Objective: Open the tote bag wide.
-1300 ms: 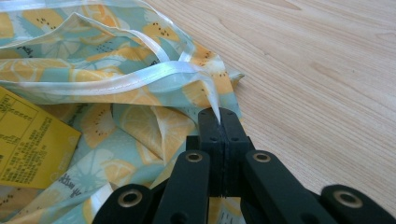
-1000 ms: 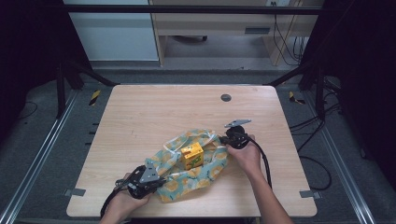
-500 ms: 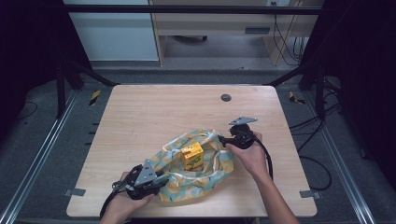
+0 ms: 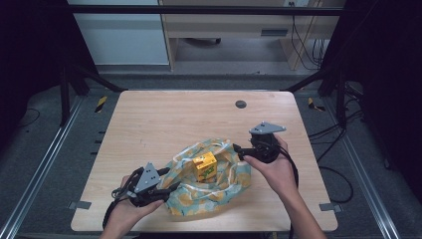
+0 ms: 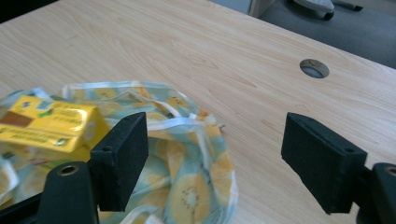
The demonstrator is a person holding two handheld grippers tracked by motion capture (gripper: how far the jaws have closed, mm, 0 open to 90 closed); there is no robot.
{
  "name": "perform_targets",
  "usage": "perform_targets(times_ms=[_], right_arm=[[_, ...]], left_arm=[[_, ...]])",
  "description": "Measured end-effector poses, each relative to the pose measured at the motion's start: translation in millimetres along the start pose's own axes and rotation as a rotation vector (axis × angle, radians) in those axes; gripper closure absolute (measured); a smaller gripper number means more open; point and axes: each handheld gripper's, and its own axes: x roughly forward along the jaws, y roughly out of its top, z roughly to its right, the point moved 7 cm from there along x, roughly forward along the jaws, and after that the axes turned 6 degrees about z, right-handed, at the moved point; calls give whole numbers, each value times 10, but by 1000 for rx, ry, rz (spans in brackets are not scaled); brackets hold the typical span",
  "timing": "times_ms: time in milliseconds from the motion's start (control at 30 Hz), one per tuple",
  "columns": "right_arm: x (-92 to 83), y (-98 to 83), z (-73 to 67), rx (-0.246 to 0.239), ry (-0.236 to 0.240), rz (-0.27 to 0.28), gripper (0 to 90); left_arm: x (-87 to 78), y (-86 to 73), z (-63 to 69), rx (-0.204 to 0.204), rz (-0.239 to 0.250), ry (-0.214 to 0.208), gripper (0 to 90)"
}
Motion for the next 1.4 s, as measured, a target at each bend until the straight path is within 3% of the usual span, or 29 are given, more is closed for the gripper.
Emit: perform_targets(times_ms=[200, 433, 733, 900, 1000, 1100, 1167, 1233, 1300, 1400], right_arm=[[-211, -113, -141, -3, 4, 24, 207], [-330, -383, -227, -4, 11, 3, 168], [-201, -765, -302, 90, 43, -49, 199], [-133, -936, -321, 127, 46, -78, 169], [-114, -1010, -341, 128, 74, -101, 277], [-86, -1088, -389, 104, 120, -126, 516], [-69, -1133, -401, 95, 131, -143, 691], [-55, -1166, -384, 64, 130, -159, 804], [-49, -1188, -339, 46, 113, -166, 870], [-44, -1230, -284, 43, 103, -184, 893]], left_arm=[[59, 66, -162, -12, -23, 29, 375], [164, 122, -273, -19, -39, 49, 332], [447, 38, -263, -21, -100, 21, 306], [589, -46, -263, -21, -131, 15, 329], [646, -87, -275, -21, -157, 20, 456], [677, -116, -276, -18, -160, 30, 638], [688, -140, -302, -24, -165, 48, 748], [702, -170, -352, -46, -165, 68, 815], [716, -216, -426, -81, -163, 95, 844], [738, -303, -529, -112, -177, 117, 870]])
